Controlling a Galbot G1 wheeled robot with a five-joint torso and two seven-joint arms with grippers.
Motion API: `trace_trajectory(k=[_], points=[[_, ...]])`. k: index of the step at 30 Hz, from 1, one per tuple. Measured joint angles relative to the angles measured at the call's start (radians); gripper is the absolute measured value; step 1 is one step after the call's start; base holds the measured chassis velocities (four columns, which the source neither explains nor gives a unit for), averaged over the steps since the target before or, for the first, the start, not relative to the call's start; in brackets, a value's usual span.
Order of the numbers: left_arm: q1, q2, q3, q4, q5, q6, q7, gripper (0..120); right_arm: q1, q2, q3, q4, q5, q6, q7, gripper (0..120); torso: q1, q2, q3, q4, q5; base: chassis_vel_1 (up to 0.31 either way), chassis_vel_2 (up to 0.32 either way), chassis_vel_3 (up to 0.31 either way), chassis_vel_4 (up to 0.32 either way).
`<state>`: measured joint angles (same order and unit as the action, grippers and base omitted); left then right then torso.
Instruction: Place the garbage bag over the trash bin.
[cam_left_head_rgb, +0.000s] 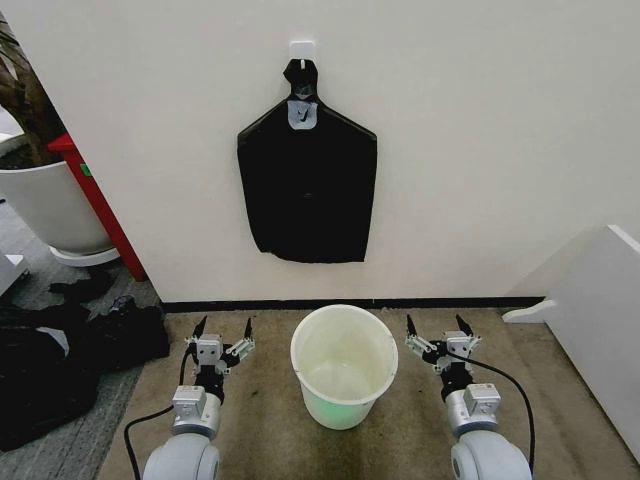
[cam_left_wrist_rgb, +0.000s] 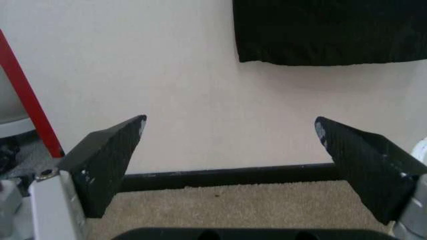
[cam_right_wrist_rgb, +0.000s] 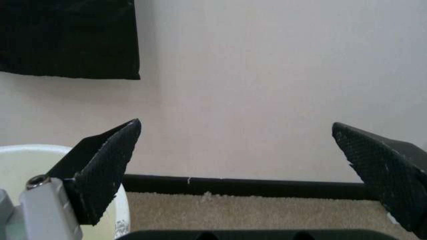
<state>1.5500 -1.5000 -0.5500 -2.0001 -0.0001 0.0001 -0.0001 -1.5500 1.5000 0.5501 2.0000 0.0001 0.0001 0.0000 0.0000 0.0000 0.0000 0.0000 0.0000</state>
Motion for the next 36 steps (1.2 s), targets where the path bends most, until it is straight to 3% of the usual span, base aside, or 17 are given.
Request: trace_trajectory(k=[36], points=[[0.0, 0.0, 0.0, 0.0, 0.0, 0.0, 0.0, 100, 0.0, 0.0, 0.0, 0.0, 0.0, 0.0, 0.0, 100, 0.0, 0.0, 0.0, 0.0, 0.0, 0.0, 0.0, 0.0, 0.0]])
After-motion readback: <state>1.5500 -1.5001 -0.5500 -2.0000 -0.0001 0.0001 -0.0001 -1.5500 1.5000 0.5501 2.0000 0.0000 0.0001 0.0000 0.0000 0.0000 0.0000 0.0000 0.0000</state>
